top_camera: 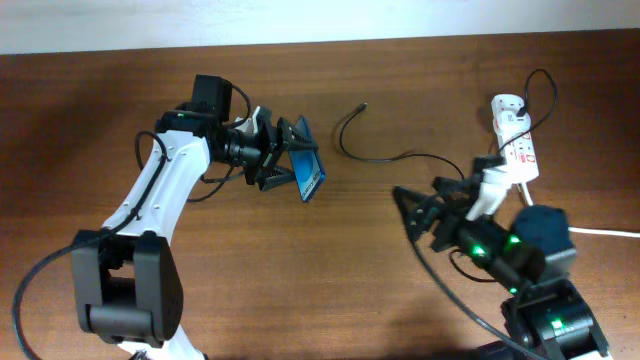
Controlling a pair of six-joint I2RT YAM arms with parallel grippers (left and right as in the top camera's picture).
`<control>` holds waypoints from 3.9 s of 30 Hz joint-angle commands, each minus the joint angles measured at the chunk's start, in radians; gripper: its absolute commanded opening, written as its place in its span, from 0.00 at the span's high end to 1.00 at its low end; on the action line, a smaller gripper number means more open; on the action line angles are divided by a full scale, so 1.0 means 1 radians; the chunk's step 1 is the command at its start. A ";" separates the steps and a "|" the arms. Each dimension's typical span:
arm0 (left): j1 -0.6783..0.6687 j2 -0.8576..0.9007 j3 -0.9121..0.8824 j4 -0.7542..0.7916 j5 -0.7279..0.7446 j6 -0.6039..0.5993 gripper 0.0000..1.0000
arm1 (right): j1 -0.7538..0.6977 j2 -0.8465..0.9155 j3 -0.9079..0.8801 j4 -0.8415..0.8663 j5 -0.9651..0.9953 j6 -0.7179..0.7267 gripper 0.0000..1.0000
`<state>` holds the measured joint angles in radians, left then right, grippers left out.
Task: Plug charger to phone and switch on socket
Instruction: 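Reach the right gripper to the phone and grasp its edge, then release the phone from the left gripper and pull the right gripper back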
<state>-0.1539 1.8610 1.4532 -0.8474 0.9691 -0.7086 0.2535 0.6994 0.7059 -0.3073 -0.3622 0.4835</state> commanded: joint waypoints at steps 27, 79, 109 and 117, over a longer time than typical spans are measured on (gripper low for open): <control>0.002 -0.035 0.012 0.001 0.063 -0.002 0.39 | 0.588 0.782 0.028 0.751 0.689 -0.031 0.18; 0.002 -0.035 0.012 0.002 0.029 -0.002 0.01 | 0.490 0.843 0.029 0.865 0.617 0.056 0.96; 0.177 -0.856 0.012 -0.256 -0.554 0.427 0.01 | 0.263 0.809 0.029 0.793 0.264 0.345 0.96; 0.177 -1.512 0.006 -0.685 -1.199 -0.031 0.01 | 0.142 0.809 0.029 0.793 0.027 0.345 0.96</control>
<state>0.0204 0.4511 1.4712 -1.4509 0.0822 -0.4667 0.4118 1.5360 0.7219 0.4721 -0.2092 0.8207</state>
